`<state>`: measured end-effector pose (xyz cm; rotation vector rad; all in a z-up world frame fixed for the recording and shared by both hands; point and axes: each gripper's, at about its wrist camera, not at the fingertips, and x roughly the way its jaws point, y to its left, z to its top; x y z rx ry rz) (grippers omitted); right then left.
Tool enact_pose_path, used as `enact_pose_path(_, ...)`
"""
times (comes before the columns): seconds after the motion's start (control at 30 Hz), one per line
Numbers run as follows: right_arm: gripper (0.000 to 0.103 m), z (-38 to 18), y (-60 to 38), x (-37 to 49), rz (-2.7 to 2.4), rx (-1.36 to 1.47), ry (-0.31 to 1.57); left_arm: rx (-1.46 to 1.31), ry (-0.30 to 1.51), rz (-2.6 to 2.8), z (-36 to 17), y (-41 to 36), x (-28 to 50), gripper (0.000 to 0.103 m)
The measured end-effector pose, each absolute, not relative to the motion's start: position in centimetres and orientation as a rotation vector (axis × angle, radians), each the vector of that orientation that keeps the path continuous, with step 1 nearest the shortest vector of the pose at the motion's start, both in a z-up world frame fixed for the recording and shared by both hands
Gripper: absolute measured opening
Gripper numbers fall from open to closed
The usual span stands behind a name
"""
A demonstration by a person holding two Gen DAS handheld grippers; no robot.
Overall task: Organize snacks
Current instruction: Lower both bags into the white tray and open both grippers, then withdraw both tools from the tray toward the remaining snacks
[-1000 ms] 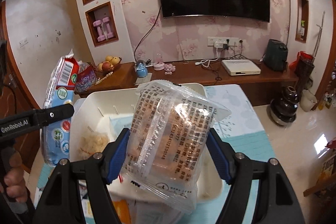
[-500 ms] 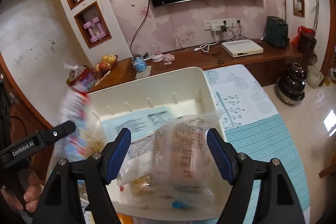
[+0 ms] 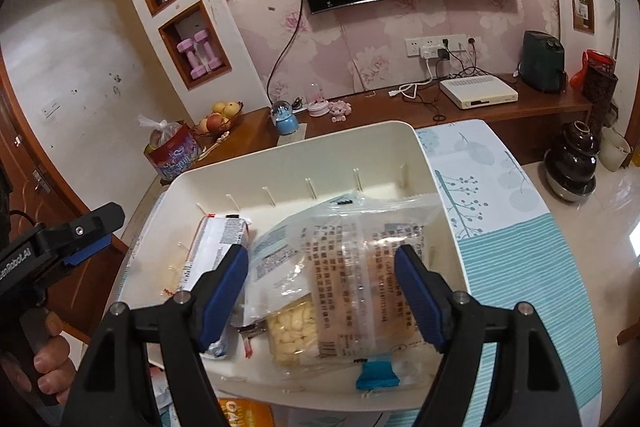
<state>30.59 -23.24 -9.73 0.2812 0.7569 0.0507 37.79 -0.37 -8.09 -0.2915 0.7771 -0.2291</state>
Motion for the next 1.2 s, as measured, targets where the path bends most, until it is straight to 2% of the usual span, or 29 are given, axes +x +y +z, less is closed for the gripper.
enact_pose_path(0.27,0.076,-7.8,-21.7,28.3,0.068,0.233,0.694,-0.274,0.747,-0.167,-6.5,1.0,36.3,0.08)
enact_pose_path(0.57,0.076,-7.0,-19.1,24.7,0.111,0.145,0.723,-0.368,0.828,-0.115,-7.3,2.9,32.9,0.081)
enact_pose_path(1.2,0.076,-6.8,-17.9,15.4,0.113,0.151,0.767,-0.604,0.95,0.016,-8.8,6.8,24.2,0.081)
